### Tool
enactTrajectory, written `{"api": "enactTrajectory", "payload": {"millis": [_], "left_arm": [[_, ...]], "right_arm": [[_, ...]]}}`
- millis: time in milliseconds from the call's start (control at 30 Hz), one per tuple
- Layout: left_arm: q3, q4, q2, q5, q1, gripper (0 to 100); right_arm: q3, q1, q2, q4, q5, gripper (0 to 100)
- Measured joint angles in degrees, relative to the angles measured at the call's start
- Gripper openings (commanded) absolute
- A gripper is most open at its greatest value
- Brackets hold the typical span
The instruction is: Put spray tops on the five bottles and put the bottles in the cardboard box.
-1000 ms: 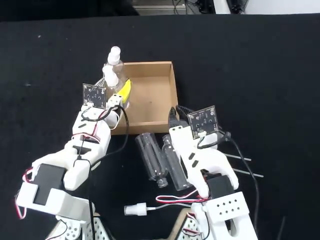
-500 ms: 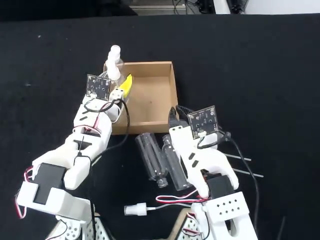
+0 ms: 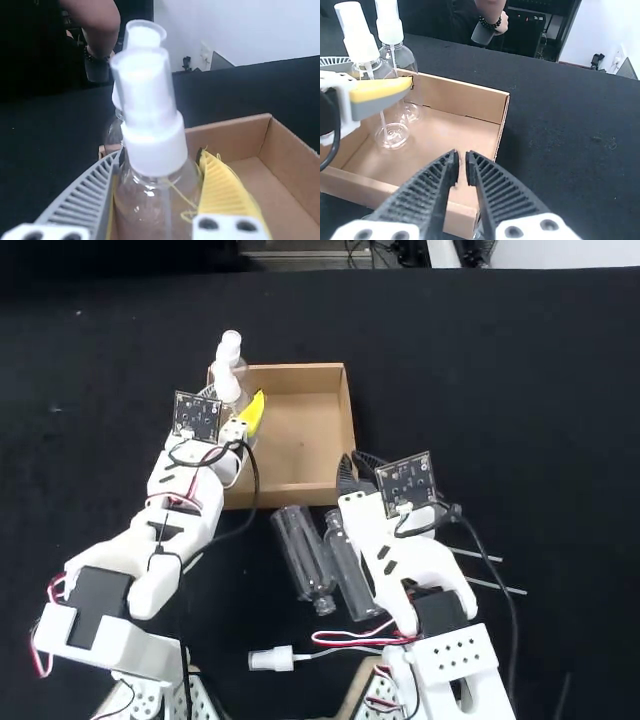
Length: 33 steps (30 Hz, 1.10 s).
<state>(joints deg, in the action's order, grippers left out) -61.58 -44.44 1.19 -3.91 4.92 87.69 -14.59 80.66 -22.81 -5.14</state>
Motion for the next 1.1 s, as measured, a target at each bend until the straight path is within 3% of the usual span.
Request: {"api": "enactTrajectory", "payload": {"millis": [967,1100], "left_arm": [[-1.23,0.00,0.00,0.00,-1.14,3],[-1.23,0.00,0.00,0.00,-1.58,14]], "right_arm": [[0.00,0.00,0.00,0.00,0.00,1.8],[0.00,0.00,0.00,0.00,0.00,1.8]]}}
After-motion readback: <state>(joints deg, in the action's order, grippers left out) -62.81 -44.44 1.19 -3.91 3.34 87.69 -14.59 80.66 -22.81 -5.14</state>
